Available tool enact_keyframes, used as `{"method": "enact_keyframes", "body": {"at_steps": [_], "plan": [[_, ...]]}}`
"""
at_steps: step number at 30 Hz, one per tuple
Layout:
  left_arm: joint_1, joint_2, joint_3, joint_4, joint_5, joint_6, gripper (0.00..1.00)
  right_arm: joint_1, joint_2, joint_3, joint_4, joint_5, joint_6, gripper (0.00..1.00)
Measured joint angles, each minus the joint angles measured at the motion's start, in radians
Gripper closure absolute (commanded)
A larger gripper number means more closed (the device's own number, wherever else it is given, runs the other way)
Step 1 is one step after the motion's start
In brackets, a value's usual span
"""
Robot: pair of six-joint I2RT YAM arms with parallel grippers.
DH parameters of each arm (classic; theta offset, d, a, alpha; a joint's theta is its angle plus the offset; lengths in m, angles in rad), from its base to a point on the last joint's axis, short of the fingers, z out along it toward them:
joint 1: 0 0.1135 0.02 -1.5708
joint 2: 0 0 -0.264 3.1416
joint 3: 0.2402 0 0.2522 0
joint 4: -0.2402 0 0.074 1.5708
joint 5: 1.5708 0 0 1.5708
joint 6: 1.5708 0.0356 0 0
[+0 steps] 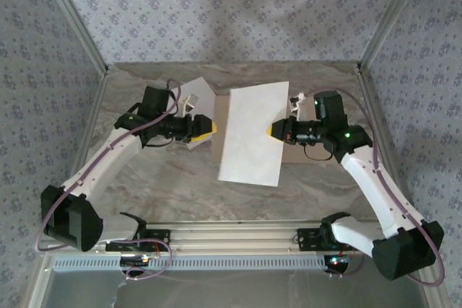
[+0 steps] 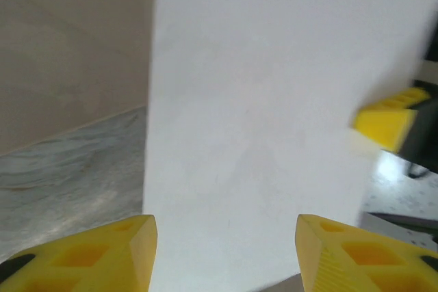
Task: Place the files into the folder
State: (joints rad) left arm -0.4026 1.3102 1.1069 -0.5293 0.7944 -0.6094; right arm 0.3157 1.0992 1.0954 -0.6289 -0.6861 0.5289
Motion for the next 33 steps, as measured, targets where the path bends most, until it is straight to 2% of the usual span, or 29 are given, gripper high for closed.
{"method": "enact_keyframes", "body": {"at_steps": [4,9,15,23,28,33], "plan": [[-0.033,0.057,-0.012,0.002,-0.083,-0.001,0.44,0.013,0.046,0.151,-0.192,0.169,-0.122,1.0],[-0.134,0.17,-0.006,0.021,-0.205,-0.003,0.47,0.04,0.089,0.288,-0.38,0.389,-0.236,1.0],[-0.265,0.36,0.083,0.055,-0.4,-0.012,0.47,0.057,0.091,0.373,-0.502,0.544,-0.327,1.0],[-0.38,0.596,0.268,0.087,-0.583,-0.012,0.47,0.058,0.015,0.437,-0.565,0.655,-0.394,1.0],[-0.417,0.714,0.355,0.094,-0.631,-0.012,0.47,0.058,-0.057,0.453,-0.571,0.695,-0.422,1.0],[-0.443,0.768,0.377,0.101,-0.646,-0.012,0.47,0.046,-0.088,0.454,-0.573,0.71,-0.435,1.0]]}}
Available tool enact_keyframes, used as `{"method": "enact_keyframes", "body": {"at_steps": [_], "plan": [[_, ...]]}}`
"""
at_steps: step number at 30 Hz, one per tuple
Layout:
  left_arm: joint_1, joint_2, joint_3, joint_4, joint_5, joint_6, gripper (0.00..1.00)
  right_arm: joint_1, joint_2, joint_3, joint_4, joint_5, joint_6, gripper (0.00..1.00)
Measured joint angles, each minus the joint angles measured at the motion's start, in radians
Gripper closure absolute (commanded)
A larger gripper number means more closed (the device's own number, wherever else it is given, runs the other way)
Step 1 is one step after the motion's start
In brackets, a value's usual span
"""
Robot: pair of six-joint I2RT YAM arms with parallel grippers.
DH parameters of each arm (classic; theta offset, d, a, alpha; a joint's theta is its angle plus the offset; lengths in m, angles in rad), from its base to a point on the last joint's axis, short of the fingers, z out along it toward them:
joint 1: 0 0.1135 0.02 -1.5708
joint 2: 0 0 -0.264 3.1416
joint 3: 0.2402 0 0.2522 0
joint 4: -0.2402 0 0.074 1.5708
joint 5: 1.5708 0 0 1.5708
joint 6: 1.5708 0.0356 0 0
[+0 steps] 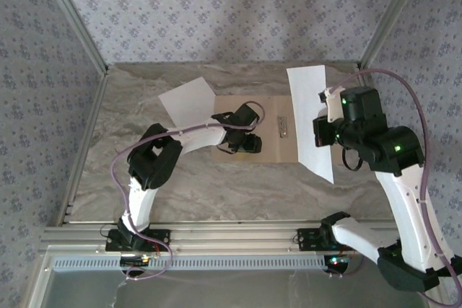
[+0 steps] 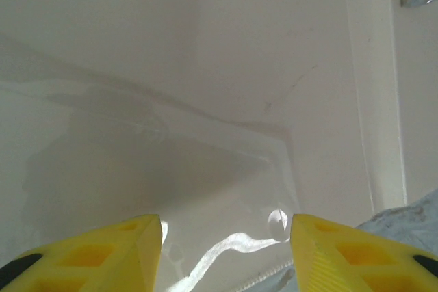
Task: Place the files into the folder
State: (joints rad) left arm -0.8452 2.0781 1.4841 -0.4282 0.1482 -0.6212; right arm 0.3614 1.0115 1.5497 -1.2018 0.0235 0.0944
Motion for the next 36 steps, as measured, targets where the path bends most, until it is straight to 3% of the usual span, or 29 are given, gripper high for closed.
{"method": "enact_keyframes", "body": {"at_steps": [9,20,36], "plan": [[-0.013,-0.011,-0.049,0.047,-0.004,0.002,0.49,-0.015,-0.002,-0.001,0.001,-0.023,-0.003,1.0],[-0.013,-0.155,-0.251,0.061,-0.003,0.038,0.51,-0.025,-0.001,-0.042,0.027,-0.1,-0.001,1.0],[-0.011,-0.37,-0.426,0.008,-0.002,0.045,0.49,-0.033,0.0,-0.166,0.2,-0.405,0.025,1.0]]}}
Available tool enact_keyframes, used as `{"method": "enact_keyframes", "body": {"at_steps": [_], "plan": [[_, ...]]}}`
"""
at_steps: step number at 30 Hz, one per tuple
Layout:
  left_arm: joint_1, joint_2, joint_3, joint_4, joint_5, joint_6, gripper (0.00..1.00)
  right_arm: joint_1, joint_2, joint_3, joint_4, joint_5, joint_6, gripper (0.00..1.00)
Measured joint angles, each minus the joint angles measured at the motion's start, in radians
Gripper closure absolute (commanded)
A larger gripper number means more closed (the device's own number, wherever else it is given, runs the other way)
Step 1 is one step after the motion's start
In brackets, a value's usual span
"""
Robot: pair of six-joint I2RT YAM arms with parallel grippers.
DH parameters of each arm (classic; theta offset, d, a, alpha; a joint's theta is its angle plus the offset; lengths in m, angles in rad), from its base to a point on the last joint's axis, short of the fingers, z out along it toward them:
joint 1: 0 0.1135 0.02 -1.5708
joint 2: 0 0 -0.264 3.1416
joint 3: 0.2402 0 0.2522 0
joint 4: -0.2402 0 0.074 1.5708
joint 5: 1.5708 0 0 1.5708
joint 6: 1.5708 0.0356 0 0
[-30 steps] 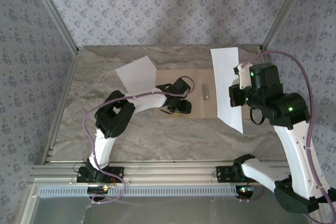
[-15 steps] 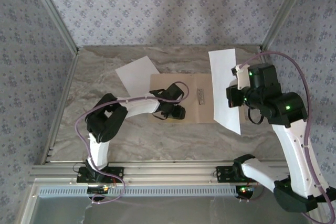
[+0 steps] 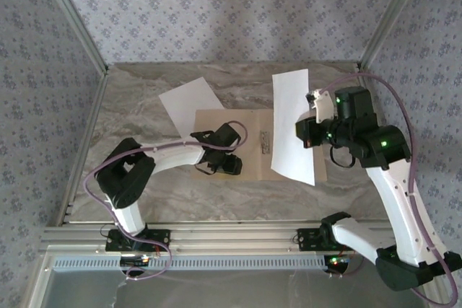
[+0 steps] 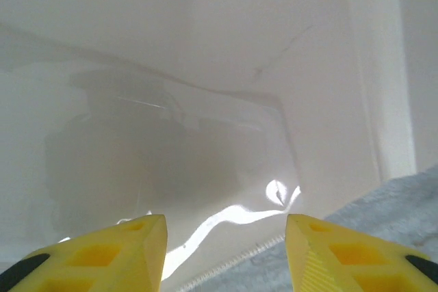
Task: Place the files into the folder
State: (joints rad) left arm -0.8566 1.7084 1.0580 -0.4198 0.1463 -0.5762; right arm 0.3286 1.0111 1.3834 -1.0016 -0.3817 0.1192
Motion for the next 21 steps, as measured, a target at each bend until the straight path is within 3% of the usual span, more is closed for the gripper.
{"method": "enact_keyframes", "body": {"at_steps": [5,10,15,21], "plan": [[0.04,-0.134,-0.048,0.002,0.016,-0.011,0.48,0.0,0.021,-0.04,0.088,-0.112,0.013,1.0],[0.166,-0.265,-0.145,0.007,0.033,-0.029,0.47,-0.002,0.064,-0.063,0.179,-0.212,0.033,1.0],[0.266,-0.299,-0.212,0.01,0.059,-0.039,0.47,-0.002,0.117,-0.095,0.267,-0.291,0.05,1.0],[0.298,-0.298,-0.254,0.026,0.099,-0.045,0.47,0.002,0.243,-0.108,0.342,-0.359,0.057,1.0]]}}
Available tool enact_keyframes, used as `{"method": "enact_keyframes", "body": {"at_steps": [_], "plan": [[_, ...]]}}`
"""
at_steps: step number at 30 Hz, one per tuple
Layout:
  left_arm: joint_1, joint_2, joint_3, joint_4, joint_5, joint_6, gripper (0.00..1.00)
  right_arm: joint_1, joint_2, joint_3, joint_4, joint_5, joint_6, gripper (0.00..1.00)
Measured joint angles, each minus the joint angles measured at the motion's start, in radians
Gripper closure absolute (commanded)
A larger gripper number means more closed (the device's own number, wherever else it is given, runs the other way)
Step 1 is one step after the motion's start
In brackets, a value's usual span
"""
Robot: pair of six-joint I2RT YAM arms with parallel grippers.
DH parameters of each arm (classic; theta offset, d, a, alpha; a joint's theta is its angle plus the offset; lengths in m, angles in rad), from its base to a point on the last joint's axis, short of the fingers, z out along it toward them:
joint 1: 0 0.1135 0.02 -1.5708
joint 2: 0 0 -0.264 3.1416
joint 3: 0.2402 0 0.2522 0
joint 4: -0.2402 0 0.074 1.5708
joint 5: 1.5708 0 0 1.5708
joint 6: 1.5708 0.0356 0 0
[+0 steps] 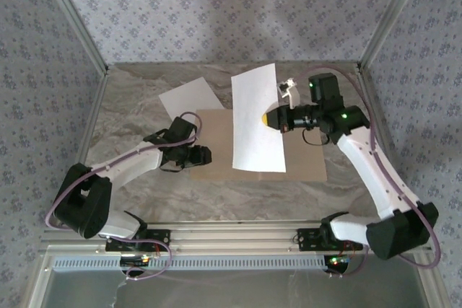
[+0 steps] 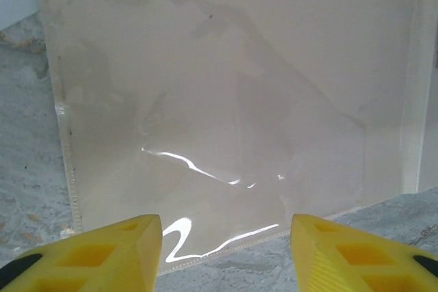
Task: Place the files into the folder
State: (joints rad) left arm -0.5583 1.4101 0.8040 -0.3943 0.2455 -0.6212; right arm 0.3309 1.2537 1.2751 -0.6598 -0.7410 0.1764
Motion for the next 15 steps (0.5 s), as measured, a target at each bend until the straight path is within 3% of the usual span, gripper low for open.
{"method": "enact_keyframes", "body": {"at_steps": [8,15], "plan": [[0.002,0.037,-0.005,0.037,0.029,-0.001,0.47,0.034,0.189,0.009,0.018,-0.014,-0.035,1.0],[0.002,0.064,-0.005,0.053,0.032,-0.001,0.47,0.034,0.365,0.09,-0.063,0.072,-0.151,1.0]]}}
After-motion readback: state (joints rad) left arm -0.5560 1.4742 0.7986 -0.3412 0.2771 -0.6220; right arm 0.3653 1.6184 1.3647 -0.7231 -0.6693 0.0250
